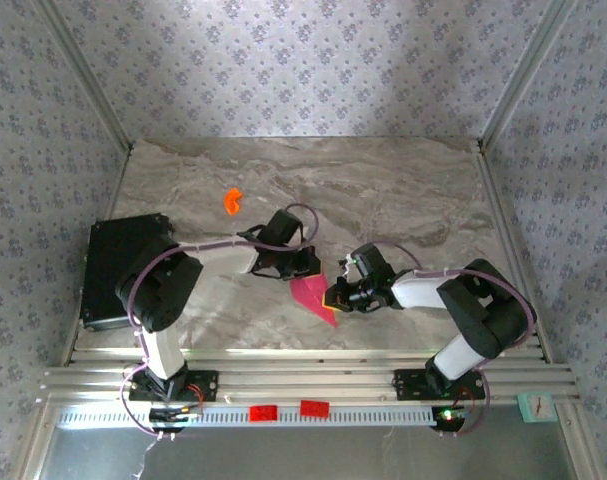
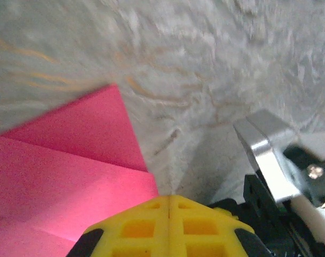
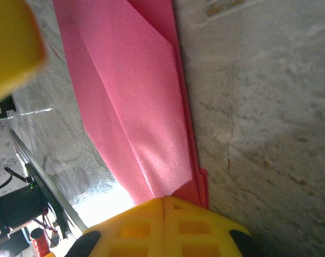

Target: Fold a paper plane with a square sheet of paper (pick it up from the middle)

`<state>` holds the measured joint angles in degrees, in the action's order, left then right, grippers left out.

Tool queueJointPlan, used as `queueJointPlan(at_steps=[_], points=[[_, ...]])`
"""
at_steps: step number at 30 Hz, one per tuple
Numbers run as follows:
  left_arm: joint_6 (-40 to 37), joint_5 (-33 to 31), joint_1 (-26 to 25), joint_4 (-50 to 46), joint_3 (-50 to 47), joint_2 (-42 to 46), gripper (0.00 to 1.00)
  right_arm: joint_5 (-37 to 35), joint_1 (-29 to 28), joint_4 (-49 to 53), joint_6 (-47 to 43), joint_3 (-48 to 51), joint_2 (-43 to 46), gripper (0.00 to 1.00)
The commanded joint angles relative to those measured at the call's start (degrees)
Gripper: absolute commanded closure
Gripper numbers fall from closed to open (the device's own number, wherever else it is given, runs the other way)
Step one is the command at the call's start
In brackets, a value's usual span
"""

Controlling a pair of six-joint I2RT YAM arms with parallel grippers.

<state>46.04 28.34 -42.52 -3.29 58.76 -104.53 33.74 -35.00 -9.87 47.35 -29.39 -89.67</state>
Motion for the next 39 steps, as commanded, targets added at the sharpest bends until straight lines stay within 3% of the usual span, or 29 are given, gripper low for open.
queueJointPlan(at_steps=[1,6,18,28,35,39], points=[[0.8,1.8,0.1,2.0,-1.4,-3.7,0.95,-4.1,0.4,9.5,-0.2,2.3,-1.5,0.98],[0.0,2.2,3.4,3.0,-2.6,-5.6,0.95,-4.0,0.4,9.3,-0.2,2.4,-2.3,0.98],[-4.4,0.7,13.2,-4.4,1.3,-7.4,0.95,-3.6,0.4,8.3,0.4,3.1,-2.1,0.98],[-4.0,-2.0,13.0,-7.5,2.2,-1.5,0.95,-3.4,0.3,8.4,0.1,3.1,-1.3,0.98],[-2.4,-5.4,9.3,-7.0,1.0,2.8,0.94,-3.5,0.5,9.5,-0.6,2.5,-1.1,0.98],[-1.5,-4.2,6.5,-5.1,0.6,3.1,0.94,-3.8,0.5,9.4,-0.5,2.5,-1.0,0.98]])
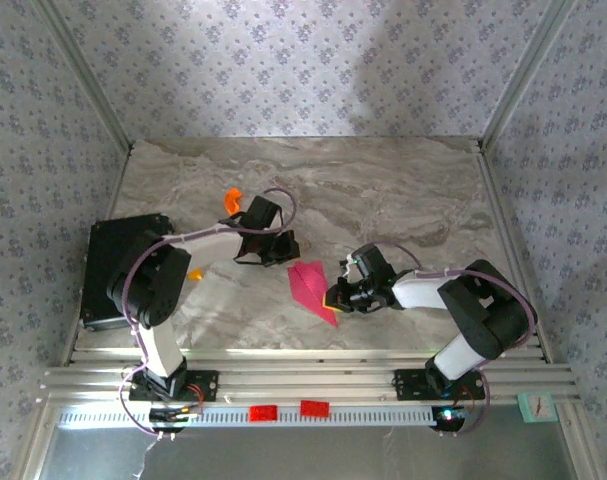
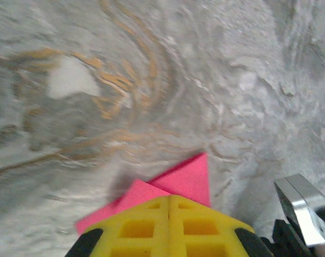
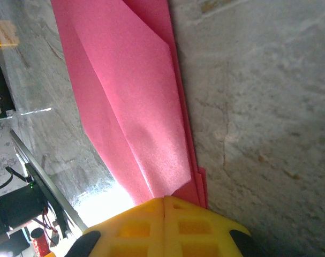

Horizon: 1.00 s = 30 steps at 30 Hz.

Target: Fold a paper plane with a square sheet of paper (pick it up from the middle)

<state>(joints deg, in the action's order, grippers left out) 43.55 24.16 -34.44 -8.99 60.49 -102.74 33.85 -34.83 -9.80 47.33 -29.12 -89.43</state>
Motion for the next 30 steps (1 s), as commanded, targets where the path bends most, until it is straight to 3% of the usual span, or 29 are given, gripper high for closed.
queueJointPlan(at_steps=[1,6,14,23,30], points=[[1.1,0.8,-2.4,0.9,-1.2,0.9,0.94,-3.9,0.4,9.3,-0.5,2.2,-1.3,0.98],[2.6,3.0,-5.0,3.6,-2.7,-2.0,0.94,-4.1,0.4,8.8,-0.2,2.3,-1.4,0.97],[2.8,3.8,-3.5,5.8,-4.0,-6.5,0.94,-2.5,0.3,7.4,0.3,1.3,0.3,0.94],[1.7,2.6,-2.2,3.0,-4.7,-7.5,0.95,-4.8,-1.5,17.0,-2.7,-7.5,8.4,0.88],[1.6,2.9,-2.2,3.4,-4.9,-8.1,0.95,-3.9,-3.4,14.2,-2.3,-10.9,1.8,0.88]])
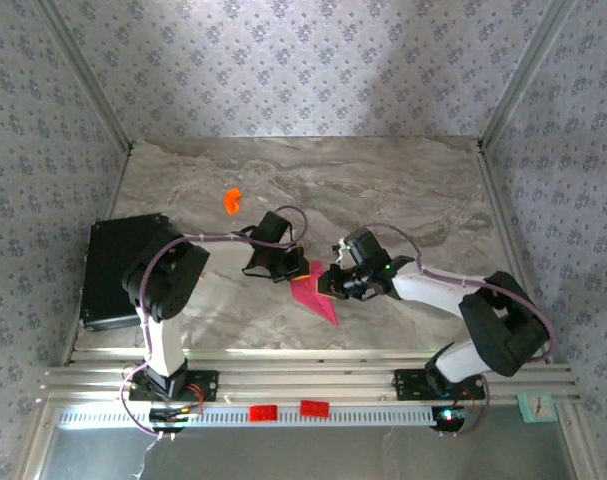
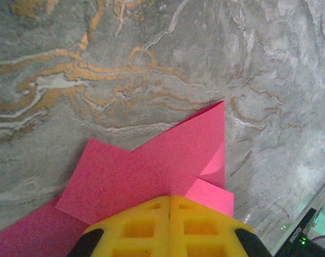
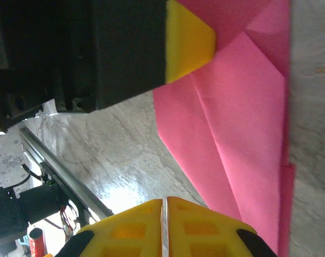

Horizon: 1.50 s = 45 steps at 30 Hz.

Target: Fold a paper plane with a square sheet of paper (pick it up from the middle)

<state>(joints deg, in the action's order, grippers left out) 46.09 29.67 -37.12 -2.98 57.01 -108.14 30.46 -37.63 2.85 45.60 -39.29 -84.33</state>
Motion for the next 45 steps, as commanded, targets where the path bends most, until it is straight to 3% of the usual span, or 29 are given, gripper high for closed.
queueJointPlan(at_steps=[1,9,16,22,25,28,31,38,45], points=[[-1.0,-2.6,0.5,-2.8,-1.4,-2.8,0.95,-0.4,-0.9,0.8,-0.3,-0.8,-4.7,0.87],[-0.1,-3.2,0.4,-2.3,-2.0,-2.9,0.96,-2.6,-3.4,2.3,-0.3,5.1,-4.9,0.87],[0.4,-3.0,0.4,-2.6,-1.8,-3.4,0.96,-3.7,-4.5,0.6,4.6,17.0,5.4,0.88],[0.7,-3.0,0.5,-2.9,-2.1,-3.0,0.96,-6.5,-4.2,5.8,6.8,19.6,17.8,0.88],[0.9,-2.9,0.5,-2.9,-2.3,-2.6,0.96,-7.8,-3.7,7.1,9.0,20.2,23.0,0.81],[1.7,-2.5,0.5,-3.1,-2.3,-2.3,0.96,-8.3,-3.4,6.9,13.6,20.6,26.1,0.63],[2.3,-2.3,0.4,-4.5,-1.6,-2.3,0.96,-7.8,-3.2,5.3,14.8,20.8,26.8,0.52],[3.7,-1.1,0.5,-4.5,-1.3,-2.2,0.96,-3.4,-2.2,-0.4,17.7,20.4,23.3,0.49],[5.1,-0.6,0.5,-3.9,-1.3,-2.3,0.96,-1.3,-2.2,0.8,18.4,18.6,18.7,0.49]])
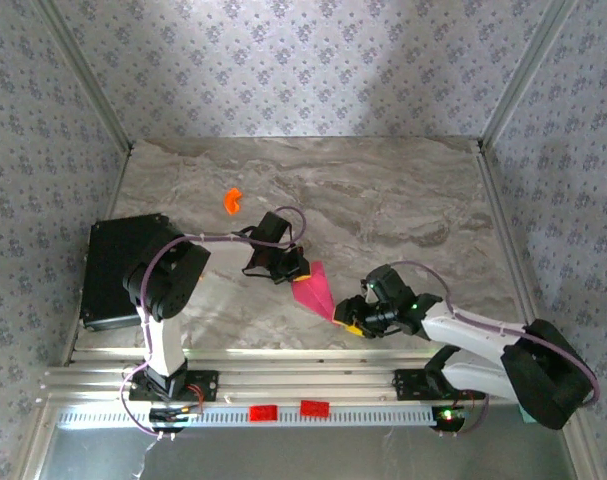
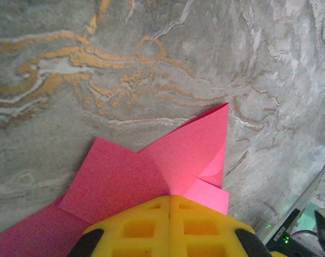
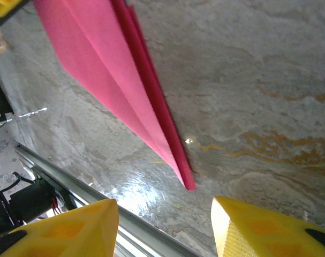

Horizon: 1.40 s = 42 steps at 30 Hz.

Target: Fold a paper plane with a square sheet of paper (pick it up from the middle)

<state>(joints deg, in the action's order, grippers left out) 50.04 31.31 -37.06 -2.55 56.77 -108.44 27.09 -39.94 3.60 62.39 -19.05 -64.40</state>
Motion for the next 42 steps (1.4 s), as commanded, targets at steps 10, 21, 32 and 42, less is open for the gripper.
queueJointPlan(at_steps=[10,21,32,42], points=[[2.4,-0.9,0.5,-3.2,-1.0,-3.1,0.96,2.8,-0.1,-2.7,3.0,-2.4,-5.3,0.57],[3.1,-0.5,0.5,-2.5,-1.8,-3.3,0.97,2.4,0.7,-2.4,3.9,-1.6,-6.7,0.57],[3.2,-0.2,0.4,-2.4,-2.0,-3.0,0.97,2.3,0.5,-5.3,2.8,-2.3,-8.0,0.59],[3.4,-0.4,0.4,-2.2,-2.2,-3.0,0.97,1.9,0.9,-5.4,2.3,-1.8,-5.2,0.59]])
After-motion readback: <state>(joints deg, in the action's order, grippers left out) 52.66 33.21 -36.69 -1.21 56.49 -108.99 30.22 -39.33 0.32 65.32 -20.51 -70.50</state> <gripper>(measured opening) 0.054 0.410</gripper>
